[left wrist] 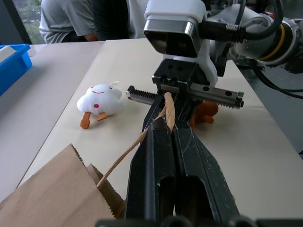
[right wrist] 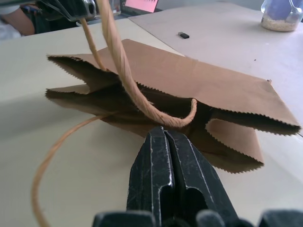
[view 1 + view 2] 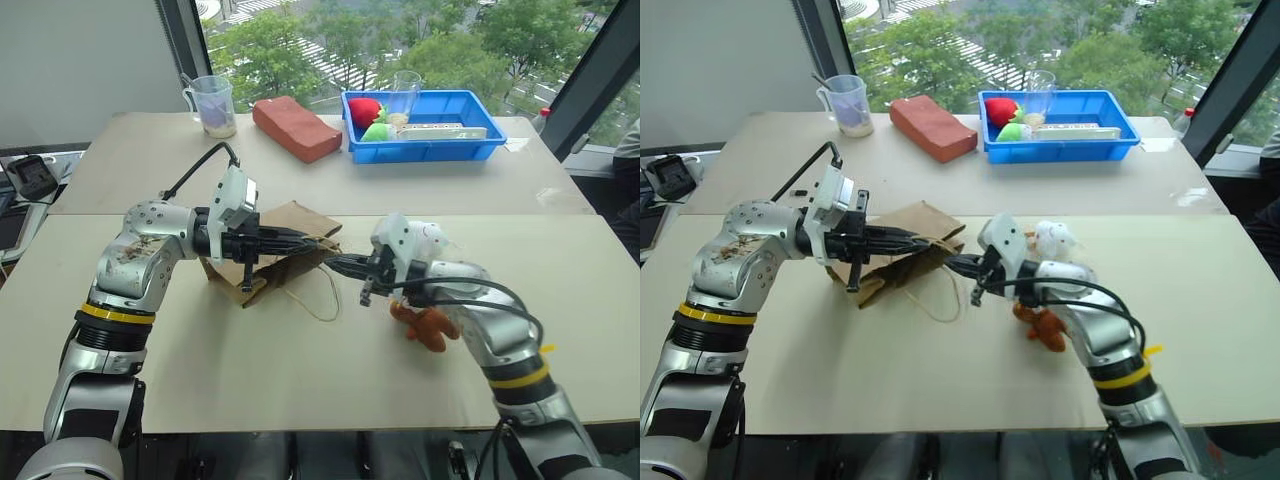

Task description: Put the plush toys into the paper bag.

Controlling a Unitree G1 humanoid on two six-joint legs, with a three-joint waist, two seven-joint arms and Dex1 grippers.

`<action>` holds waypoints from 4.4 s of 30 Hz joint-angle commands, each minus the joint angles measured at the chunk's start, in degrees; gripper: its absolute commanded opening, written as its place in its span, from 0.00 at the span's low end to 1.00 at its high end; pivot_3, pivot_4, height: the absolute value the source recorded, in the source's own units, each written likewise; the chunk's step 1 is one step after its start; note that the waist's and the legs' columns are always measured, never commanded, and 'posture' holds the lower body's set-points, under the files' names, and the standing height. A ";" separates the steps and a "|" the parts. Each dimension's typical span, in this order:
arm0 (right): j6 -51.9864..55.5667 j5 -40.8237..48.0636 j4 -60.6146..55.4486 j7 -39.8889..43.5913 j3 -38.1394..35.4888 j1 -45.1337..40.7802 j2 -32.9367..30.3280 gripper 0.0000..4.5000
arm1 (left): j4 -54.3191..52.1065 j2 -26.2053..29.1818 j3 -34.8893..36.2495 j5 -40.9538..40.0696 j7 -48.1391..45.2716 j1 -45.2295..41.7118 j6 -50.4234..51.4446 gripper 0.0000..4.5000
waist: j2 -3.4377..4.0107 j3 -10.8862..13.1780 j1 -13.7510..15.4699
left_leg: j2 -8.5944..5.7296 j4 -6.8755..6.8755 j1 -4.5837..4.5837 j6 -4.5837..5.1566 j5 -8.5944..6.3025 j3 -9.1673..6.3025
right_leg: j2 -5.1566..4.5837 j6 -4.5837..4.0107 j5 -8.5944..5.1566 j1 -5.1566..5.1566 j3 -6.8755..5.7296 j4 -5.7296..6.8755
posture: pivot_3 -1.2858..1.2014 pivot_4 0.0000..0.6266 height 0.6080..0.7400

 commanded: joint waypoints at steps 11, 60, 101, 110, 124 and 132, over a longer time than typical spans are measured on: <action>-13.46 -8.31 22.75 -7.65 1.23 -6.65 16.10 0.01 | -0.69 -2.88 4.73 -0.57 7.10 -3.45 -0.65 0.00 | 0.01 0.00 -0.47 | 0.00 -0.24 0.08 -0.28 0.16 -0.06 | 0.01 0.00 0.00 -0.14 0.00 0.18 | 0.52 0.24 1.00; -0.78 -8.91 13.41 -10.62 -3.51 -10.33 16.05 0.01 | -1.69 -4.50 6.90 5.46 22.74 -1.28 -9.82 0.00 | 0.03 0.01 -1.70 | 0.00 -0.40 0.06 -0.40 0.23 -0.17 | 0.02 -0.03 0.02 -0.27 0.00 0.28 | 0.52 0.24 1.00; 14.72 5.66 -17.46 6.23 -17.36 26.48 -29.59 0.50 | -3.73 -2.22 6.16 3.17 16.32 -1.87 -5.55 0.00 | -0.02 0.03 0.46 | 0.03 -0.21 0.04 -0.10 0.06 0.03 | -0.02 -0.02 0.01 0.07 0.04 -0.50 | 0.52 0.24 1.00; 19.95 12.08 -19.34 4.85 -18.20 18.26 -25.54 0.01 | -3.50 -2.73 5.80 2.98 15.64 -2.22 -5.73 0.00 | -0.03 0.03 0.36 | 0.05 -0.16 0.12 -0.10 0.06 0.03 | 0.01 -0.04 0.02 0.15 0.04 -0.52 | 0.52 0.24 1.00; 28.82 10.66 -5.00 -9.56 -4.99 -9.19 -2.03 0.01 | -4.54 -4.69 4.68 2.65 14.42 -3.08 -5.71 0.00 | -0.01 0.03 0.15 | -0.01 -0.22 -0.03 -0.12 0.07 -0.04 | -0.01 -0.05 0.04 0.00 -0.02 -0.26 | 0.52 0.24 1.00; 19.98 3.09 9.62 -13.70 0.80 -15.75 11.42 0.01 | -5.18 -5.93 4.11 2.45 14.74 -3.63 -5.29 0.00 | 0.00 0.02 -0.40 | -0.01 -0.29 -0.06 -0.27 0.16 -0.06 | 0.01 -0.05 0.04 -0.16 -0.05 -0.09 | 0.52 0.24 1.00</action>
